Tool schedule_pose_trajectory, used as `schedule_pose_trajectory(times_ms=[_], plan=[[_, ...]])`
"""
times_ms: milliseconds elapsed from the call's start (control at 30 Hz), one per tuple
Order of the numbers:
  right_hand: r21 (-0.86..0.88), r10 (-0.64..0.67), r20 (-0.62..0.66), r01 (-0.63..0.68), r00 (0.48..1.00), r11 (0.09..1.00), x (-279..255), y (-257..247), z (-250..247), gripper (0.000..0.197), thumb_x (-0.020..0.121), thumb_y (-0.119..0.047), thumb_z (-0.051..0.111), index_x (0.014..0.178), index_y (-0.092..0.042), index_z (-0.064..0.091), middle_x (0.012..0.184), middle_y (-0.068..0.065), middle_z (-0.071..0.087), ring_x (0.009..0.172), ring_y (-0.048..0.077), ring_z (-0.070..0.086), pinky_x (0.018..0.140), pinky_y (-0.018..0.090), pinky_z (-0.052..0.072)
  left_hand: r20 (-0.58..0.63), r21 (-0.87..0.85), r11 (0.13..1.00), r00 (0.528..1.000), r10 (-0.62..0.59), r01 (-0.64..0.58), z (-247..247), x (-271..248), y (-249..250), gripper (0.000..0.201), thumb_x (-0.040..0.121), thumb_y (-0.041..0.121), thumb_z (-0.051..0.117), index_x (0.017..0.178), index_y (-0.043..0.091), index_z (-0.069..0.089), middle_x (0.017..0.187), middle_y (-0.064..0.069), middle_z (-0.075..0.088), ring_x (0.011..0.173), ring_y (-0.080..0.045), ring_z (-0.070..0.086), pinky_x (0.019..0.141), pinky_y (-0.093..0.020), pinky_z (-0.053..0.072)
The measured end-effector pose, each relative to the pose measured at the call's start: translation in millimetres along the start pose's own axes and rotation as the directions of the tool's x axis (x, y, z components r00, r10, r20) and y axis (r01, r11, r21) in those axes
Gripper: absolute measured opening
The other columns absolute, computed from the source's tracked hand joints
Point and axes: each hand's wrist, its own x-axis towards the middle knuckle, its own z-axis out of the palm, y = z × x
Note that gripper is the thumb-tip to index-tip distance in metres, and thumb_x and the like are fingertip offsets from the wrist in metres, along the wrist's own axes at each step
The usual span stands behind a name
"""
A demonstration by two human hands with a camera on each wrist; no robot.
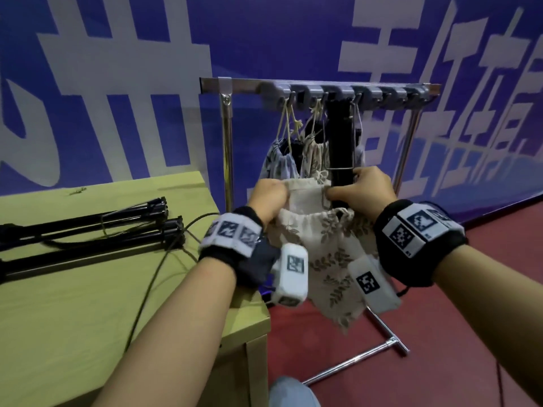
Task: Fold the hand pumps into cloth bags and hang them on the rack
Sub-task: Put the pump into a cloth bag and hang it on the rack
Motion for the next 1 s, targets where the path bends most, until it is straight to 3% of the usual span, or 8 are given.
schedule_pose_trajectory(times_ms=[100, 267, 467, 600, 700, 833, 900, 1000], plan=[[0.01, 0.002, 0.059, -0.003, 0.998, 1.0, -5, 2, 9, 0.017, 0.074, -0.024, 0.077, 0.083, -0.015, 0.065, 0.078, 0.003, 0.066, 0.066, 0.011, 0.059, 0.063, 0.024, 0.048, 0.016, -0.142, 0.987, 0.997, -0.075, 0.076, -5, 0, -11, 0.015, 0.088, 0.007, 0.053, 0.08, 0.004, 0.066, 0.069, -0.008, 0.061, 0.06, -0.021, 0.056, 0.053, -0.023, 0.042], [0.04, 0.03, 0.118, -0.035, 0.993, 0.999, -12, 9, 25, 0.021, 0.074, -0.02, 0.076, 0.091, -0.015, 0.065, 0.086, 0.003, 0.065, 0.08, 0.014, 0.061, 0.068, 0.023, 0.044, 0.106, -0.113, 0.989, 0.991, -0.081, 0.092, -4, -5, -12, 0.03, 0.086, 0.019, 0.061, 0.105, -0.004, 0.066, 0.094, -0.015, 0.067, 0.083, -0.027, 0.063, 0.07, -0.03, 0.045], [0.027, 0.029, 0.181, -0.035, 0.983, 0.999, -15, 22, 28, 0.018, 0.072, -0.011, 0.075, 0.087, -0.011, 0.066, 0.084, 0.003, 0.065, 0.07, 0.011, 0.057, 0.056, 0.021, 0.041, 0.285, 0.047, 0.962, 0.92, -0.271, 0.268, -7, -17, -8, 0.03, 0.089, -0.002, 0.037, 0.06, 0.006, 0.04, 0.04, -0.009, 0.039, 0.04, -0.022, 0.038, 0.045, -0.022, 0.029], [-0.066, 0.037, 0.285, -0.019, 0.958, 0.998, -15, 24, 30, 0.019, 0.072, -0.012, 0.076, 0.088, -0.013, 0.067, 0.083, 0.003, 0.066, 0.075, 0.013, 0.059, 0.066, 0.023, 0.042, 0.312, 0.067, 0.961, 0.91, -0.275, 0.268, 0, -15, -9, 0.031, 0.088, -0.011, 0.029, 0.062, 0.006, 0.032, 0.055, -0.014, 0.032, 0.048, -0.031, 0.033, 0.048, -0.031, 0.03], [-0.074, 0.039, 0.329, -0.015, 0.943, 0.997, -16, 25, 32, 0.015, 0.07, -0.009, 0.076, 0.083, -0.013, 0.068, 0.067, -0.002, 0.063, 0.056, 0.003, 0.057, 0.052, 0.017, 0.043, 0.351, 0.064, 0.956, 0.89, -0.291, 0.287, 4, -19, -8, 0.028, 0.088, -0.002, 0.03, 0.062, 0.009, 0.03, 0.053, -0.009, 0.033, 0.044, -0.023, 0.032, 0.046, -0.024, 0.028], [-0.034, 0.036, 0.357, -0.026, 0.933, 0.999, -16, 23, 31, 0.006, 0.07, -0.007, 0.074, 0.071, -0.008, 0.068, 0.058, -0.001, 0.06, 0.053, 0.007, 0.054, 0.052, 0.019, 0.041, 0.346, 0.172, 0.961, 0.9, -0.264, 0.215, 8, -23, -6, 0.023, 0.093, 0.017, 0.044, 0.105, 0.002, 0.057, 0.067, -0.008, 0.044, 0.048, -0.019, 0.044, 0.039, -0.017, 0.032], [-0.014, 0.036, 0.378, -0.033, 0.925, 0.999, -18, 21, 29, 0.007, 0.073, -0.006, 0.073, 0.071, -0.003, 0.067, 0.066, 0.008, 0.061, 0.061, 0.018, 0.055, 0.055, 0.025, 0.042, 0.315, 0.202, 0.96, 0.915, -0.253, 0.196, 8, -19, -9, 0.033, 0.095, 0.01, 0.044, 0.125, -0.003, 0.051, 0.086, -0.018, 0.058, 0.065, -0.029, 0.06, 0.044, -0.016, 0.038], [-0.017, 0.023, 0.413, -0.017, 0.911, 1.0, -18, 22, 29, 0.019, 0.075, -0.006, 0.073, 0.062, -0.012, 0.061, 0.057, 0.0, 0.06, 0.052, 0.011, 0.056, 0.045, 0.015, 0.041, 0.271, 0.13, 0.976, 0.941, -0.202, 0.172, 5, -14, -14, 0.027, 0.094, 0.0, 0.044, 0.117, 0.0, 0.056, 0.126, -0.023, 0.055, 0.115, -0.034, 0.055, 0.077, -0.024, 0.04]])
